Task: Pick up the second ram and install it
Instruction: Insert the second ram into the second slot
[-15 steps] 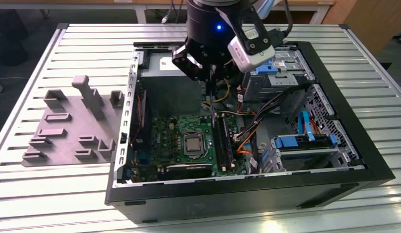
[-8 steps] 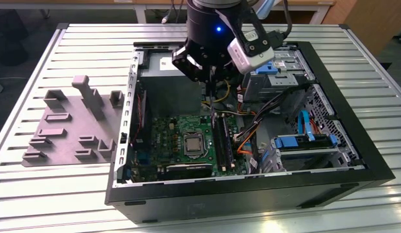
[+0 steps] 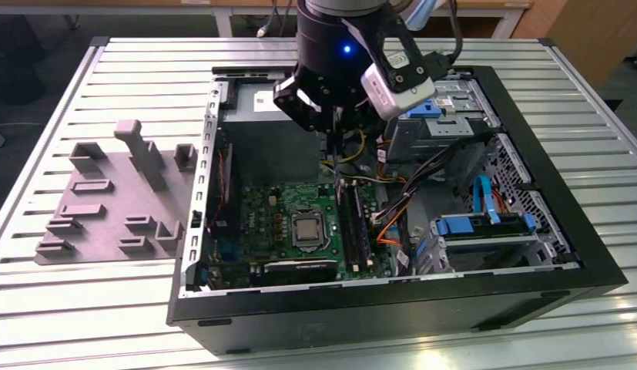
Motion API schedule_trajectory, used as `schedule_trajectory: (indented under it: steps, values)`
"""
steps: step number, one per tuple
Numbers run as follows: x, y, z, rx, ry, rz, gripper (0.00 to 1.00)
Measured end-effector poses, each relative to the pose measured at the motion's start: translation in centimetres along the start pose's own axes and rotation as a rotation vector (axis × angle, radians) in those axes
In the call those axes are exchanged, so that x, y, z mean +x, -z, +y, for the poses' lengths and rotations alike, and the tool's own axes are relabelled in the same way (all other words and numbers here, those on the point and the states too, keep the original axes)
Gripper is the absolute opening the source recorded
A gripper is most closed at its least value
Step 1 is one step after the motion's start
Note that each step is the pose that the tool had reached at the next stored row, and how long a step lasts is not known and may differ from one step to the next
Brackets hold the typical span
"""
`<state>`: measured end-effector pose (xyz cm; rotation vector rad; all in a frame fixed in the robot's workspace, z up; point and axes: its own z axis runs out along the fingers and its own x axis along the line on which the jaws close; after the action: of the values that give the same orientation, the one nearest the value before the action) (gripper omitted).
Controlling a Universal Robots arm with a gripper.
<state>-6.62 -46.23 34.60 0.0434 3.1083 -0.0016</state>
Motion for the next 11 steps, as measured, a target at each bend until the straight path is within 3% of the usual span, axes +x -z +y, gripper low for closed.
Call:
schedule_trajectory:
  steps: [11]
  values:
    - [0.02,-0.50,0.00,0.0000,0.000,0.0000,0.14]
